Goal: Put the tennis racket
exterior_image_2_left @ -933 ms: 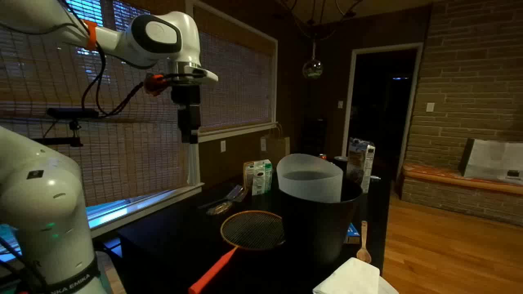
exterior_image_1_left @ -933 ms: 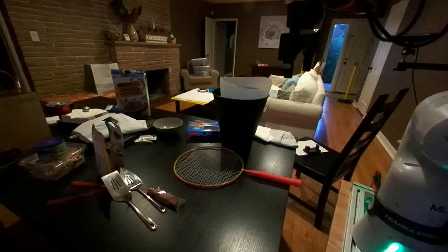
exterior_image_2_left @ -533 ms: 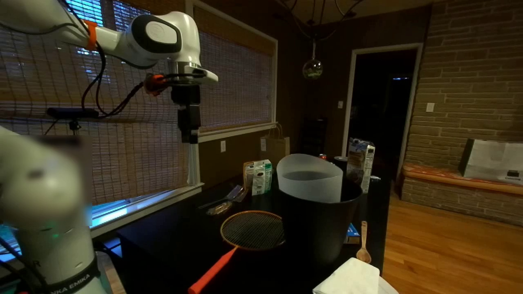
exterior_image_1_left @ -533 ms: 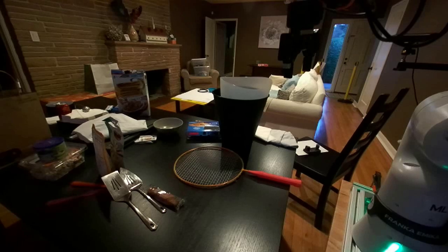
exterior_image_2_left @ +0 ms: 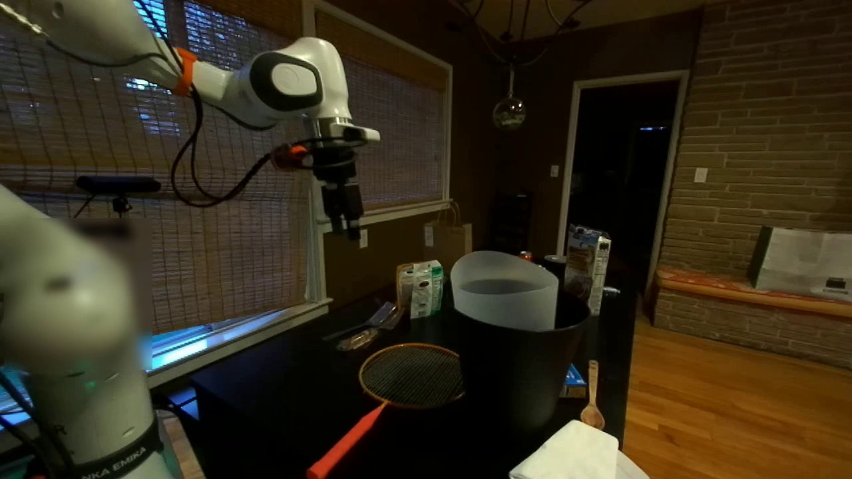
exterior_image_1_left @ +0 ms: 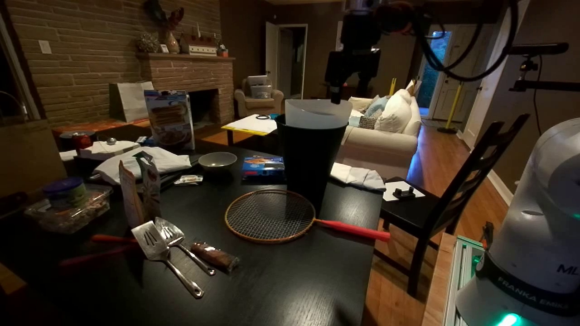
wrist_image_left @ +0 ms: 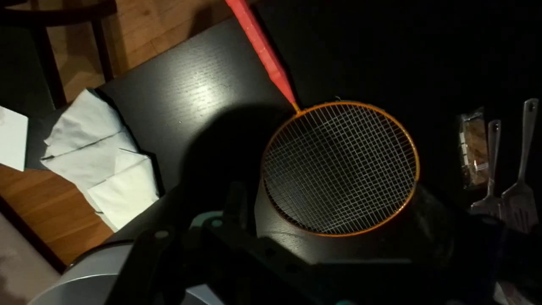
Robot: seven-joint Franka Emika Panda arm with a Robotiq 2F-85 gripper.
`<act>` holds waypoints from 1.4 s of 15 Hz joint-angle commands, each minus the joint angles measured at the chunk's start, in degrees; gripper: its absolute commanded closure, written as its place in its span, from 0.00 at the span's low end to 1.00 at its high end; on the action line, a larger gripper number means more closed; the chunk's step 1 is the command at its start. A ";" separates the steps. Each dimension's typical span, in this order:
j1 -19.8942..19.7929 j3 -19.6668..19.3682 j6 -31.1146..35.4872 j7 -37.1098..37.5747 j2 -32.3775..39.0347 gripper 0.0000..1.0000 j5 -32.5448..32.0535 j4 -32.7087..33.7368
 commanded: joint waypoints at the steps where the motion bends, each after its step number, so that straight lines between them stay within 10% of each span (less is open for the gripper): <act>1: 2.57 -2.90 6.74 -4.44 10.01 0.00 3.41 0.60; 10: 4.95 -12.49 4.81 -34.13 15.84 0.00 9.65 -9.12; 16: 4.18 -11.69 5.50 -32.79 16.04 0.00 8.45 -9.25; 21: 3.42 -11.69 21.50 -34.76 16.66 0.00 5.53 -21.62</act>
